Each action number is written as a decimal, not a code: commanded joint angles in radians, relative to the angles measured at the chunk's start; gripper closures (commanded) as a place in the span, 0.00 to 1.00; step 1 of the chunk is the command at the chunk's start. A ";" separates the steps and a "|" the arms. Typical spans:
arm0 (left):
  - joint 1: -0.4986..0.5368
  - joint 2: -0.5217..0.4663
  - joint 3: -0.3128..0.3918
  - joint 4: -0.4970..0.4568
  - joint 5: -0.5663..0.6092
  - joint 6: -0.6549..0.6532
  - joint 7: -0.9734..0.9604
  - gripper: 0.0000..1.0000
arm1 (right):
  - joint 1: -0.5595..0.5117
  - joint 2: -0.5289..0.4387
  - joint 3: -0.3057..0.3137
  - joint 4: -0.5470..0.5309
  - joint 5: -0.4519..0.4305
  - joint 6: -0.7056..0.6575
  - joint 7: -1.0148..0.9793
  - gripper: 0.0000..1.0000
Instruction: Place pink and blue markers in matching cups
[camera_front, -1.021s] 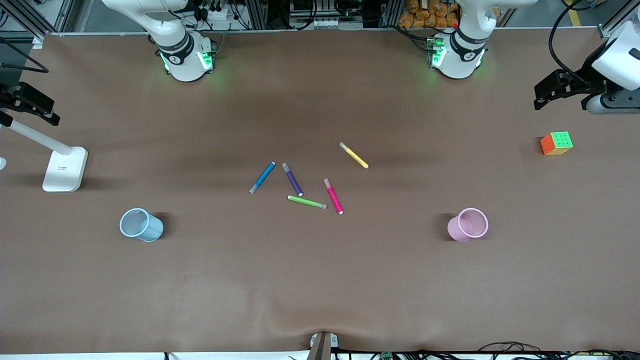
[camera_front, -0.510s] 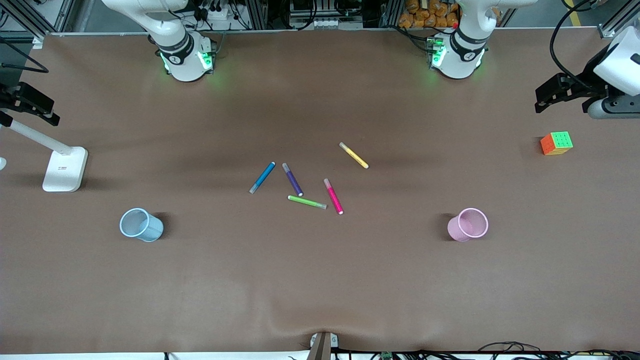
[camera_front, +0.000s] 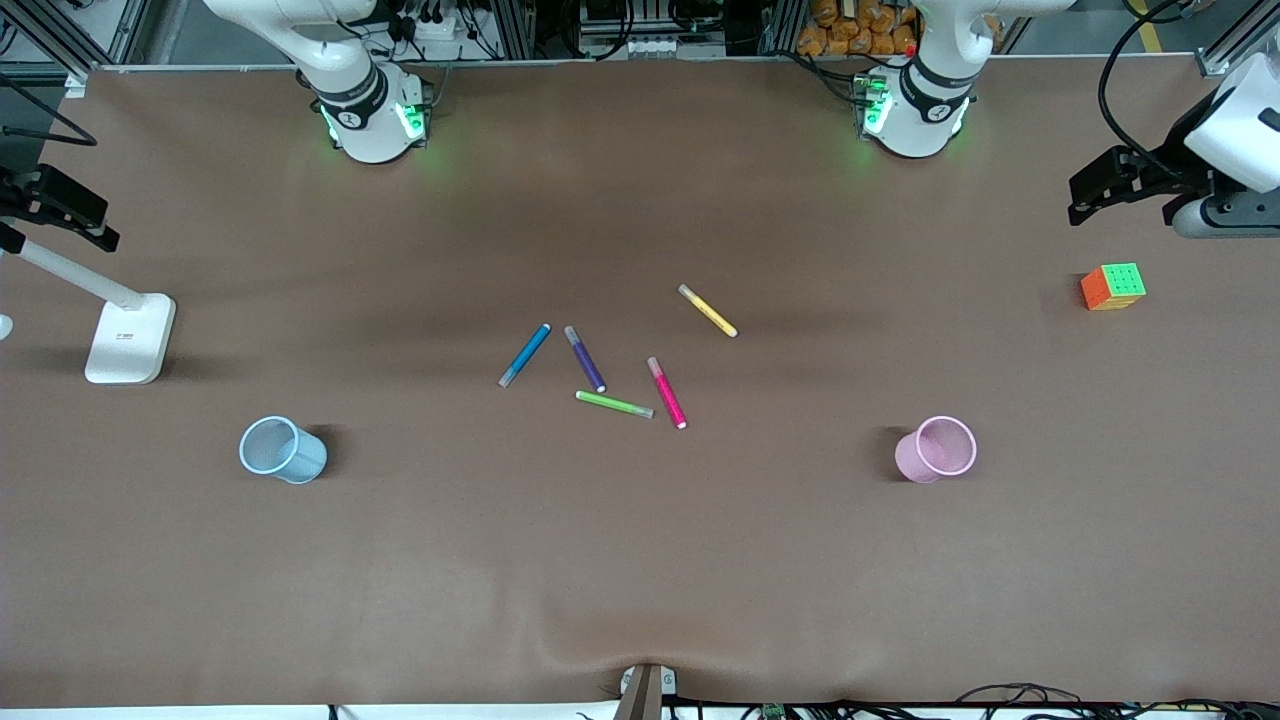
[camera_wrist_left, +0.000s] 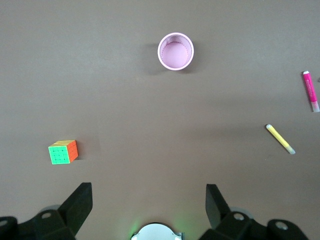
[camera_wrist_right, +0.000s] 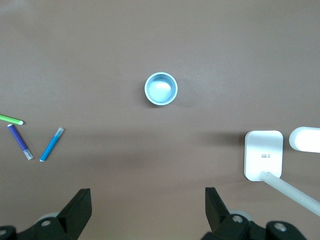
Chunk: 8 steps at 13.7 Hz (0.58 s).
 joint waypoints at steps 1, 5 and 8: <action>-0.006 0.017 -0.002 0.025 -0.014 -0.024 -0.001 0.00 | -0.010 0.000 0.009 0.007 0.002 -0.003 0.014 0.00; -0.010 0.038 -0.004 0.023 -0.020 -0.022 -0.006 0.00 | -0.006 0.000 0.009 0.007 0.002 0.001 0.014 0.00; -0.013 0.068 -0.031 0.026 -0.048 -0.015 -0.064 0.00 | -0.007 0.000 0.009 0.007 0.001 0.005 0.014 0.00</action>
